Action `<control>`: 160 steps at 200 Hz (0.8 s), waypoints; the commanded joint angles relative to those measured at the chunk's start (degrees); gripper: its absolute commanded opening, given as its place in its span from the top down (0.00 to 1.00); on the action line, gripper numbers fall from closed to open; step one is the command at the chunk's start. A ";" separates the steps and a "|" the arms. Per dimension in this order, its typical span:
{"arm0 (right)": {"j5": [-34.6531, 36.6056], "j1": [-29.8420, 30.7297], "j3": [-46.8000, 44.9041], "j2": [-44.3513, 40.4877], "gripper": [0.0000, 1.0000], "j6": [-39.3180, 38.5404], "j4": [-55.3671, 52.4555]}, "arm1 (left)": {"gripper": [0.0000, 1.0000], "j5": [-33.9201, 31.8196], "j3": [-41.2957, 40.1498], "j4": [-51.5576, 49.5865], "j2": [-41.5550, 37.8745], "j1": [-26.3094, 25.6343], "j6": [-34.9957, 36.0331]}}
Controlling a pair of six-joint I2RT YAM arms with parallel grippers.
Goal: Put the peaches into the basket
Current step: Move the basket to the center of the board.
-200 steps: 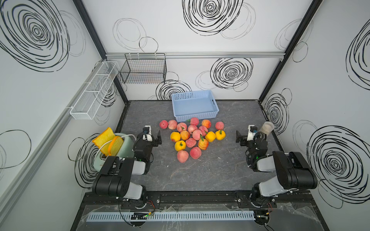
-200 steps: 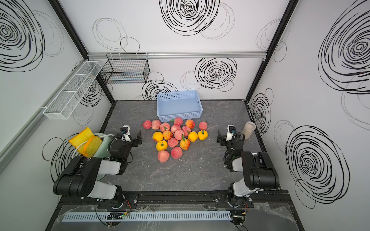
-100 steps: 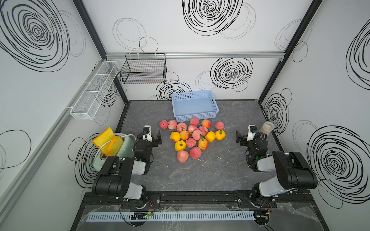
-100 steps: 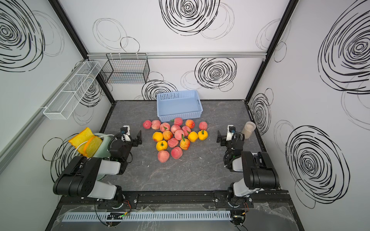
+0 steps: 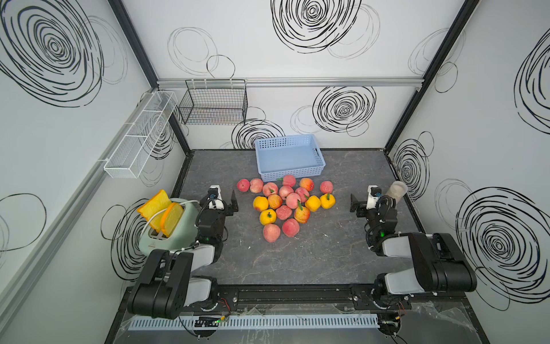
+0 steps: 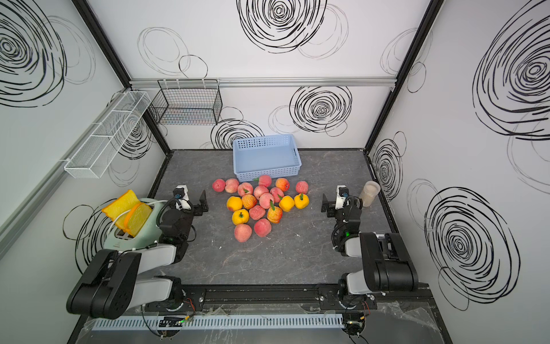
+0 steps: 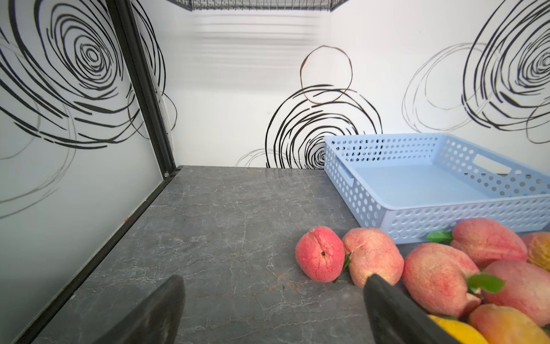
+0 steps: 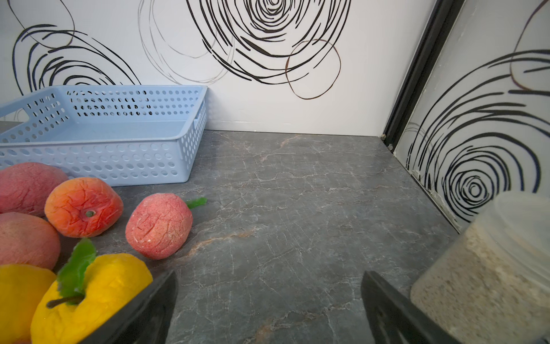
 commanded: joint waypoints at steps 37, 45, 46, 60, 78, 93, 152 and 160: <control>9.12 11.11 8.09 -16.80 0.01 -0.78 -25.88 | 0.03 -19.96 14.42 -28.26 -6.73 -12.15 -0.02; 6.85 11.03 8.81 -18.64 0.01 5.49 -27.93 | 0.02 -22.48 18.20 -33.60 -6.10 -14.69 -0.18; 6.79 10.97 8.85 -18.80 0.01 6.43 -28.10 | 0.02 -22.67 18.73 -34.15 -6.03 -14.97 -0.30; 3.93 9.03 10.48 -20.65 0.01 22.24 -32.08 | 0.03 -22.85 26.86 -44.85 -3.57 -16.43 -6.55; -11.50 3.04 12.84 -20.27 0.01 33.31 -35.47 | 0.02 -14.72 38.62 -59.87 1.61 -14.76 -14.12; -18.94 0.15 15.41 -18.92 0.01 34.62 -38.76 | 0.02 -8.29 43.29 -62.75 3.95 -14.80 -12.61; -17.33 -0.26 25.46 -14.89 0.01 27.52 -50.05 | 0.02 3.79 56.90 -65.85 12.57 -10.10 -14.60; -17.51 -0.30 26.69 -13.40 0.00 27.42 -49.93 | 0.02 5.37 59.13 -66.46 14.88 -9.12 -15.62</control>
